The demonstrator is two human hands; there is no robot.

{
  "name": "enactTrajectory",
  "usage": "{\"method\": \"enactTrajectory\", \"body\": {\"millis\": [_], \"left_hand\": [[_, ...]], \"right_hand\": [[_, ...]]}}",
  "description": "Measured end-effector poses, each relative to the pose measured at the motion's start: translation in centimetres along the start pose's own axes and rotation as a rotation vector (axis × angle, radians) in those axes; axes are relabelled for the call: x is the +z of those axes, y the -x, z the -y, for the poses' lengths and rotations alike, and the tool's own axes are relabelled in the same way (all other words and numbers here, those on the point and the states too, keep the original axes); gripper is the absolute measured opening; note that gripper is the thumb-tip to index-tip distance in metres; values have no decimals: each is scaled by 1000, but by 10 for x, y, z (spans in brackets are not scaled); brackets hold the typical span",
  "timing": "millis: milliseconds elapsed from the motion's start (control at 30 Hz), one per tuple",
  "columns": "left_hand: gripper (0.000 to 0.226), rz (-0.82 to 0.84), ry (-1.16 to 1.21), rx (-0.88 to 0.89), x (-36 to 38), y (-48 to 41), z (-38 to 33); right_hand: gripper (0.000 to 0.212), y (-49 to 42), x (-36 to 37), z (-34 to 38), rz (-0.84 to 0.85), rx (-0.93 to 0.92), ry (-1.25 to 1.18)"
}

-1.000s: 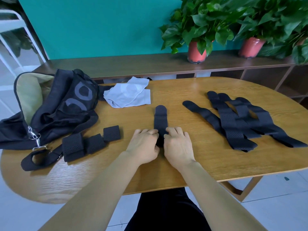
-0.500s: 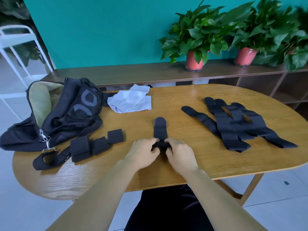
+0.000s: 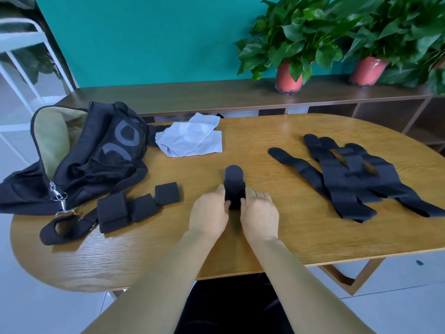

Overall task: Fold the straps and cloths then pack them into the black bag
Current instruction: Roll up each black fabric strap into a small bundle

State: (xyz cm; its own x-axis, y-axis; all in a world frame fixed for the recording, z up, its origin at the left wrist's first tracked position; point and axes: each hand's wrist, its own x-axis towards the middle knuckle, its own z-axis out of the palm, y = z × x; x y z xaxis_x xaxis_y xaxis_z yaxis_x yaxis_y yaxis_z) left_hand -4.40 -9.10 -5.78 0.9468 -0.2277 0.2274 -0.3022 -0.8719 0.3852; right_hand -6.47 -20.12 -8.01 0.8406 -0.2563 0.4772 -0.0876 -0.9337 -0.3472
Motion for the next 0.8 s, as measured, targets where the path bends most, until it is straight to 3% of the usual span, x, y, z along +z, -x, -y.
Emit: {"method": "enactTrajectory", "body": {"millis": [133, 300, 400, 500, 600, 800], "left_hand": [[55, 17, -87, 13, -1, -1, -3], [45, 55, -96, 45, -6, -1, -5], [41, 82, -98, 61, -7, -2, -5], [36, 105, -103, 69, -6, -4, -4], [31, 159, -103, 50, -5, -5, -3], [42, 294, -112, 124, -12, -13, 6]], "right_hand": [[32, 1, 3, -2, -24, -36, 46], [41, 1, 0, -1, 3, -62, 73], [37, 2, -3, 0, -1, -72, 56], [19, 3, -6, 1, -3, -74, 50], [20, 3, -3, 0, 3, -70, 57], [8, 2, 3, -4, 66, -125, 20]]}}
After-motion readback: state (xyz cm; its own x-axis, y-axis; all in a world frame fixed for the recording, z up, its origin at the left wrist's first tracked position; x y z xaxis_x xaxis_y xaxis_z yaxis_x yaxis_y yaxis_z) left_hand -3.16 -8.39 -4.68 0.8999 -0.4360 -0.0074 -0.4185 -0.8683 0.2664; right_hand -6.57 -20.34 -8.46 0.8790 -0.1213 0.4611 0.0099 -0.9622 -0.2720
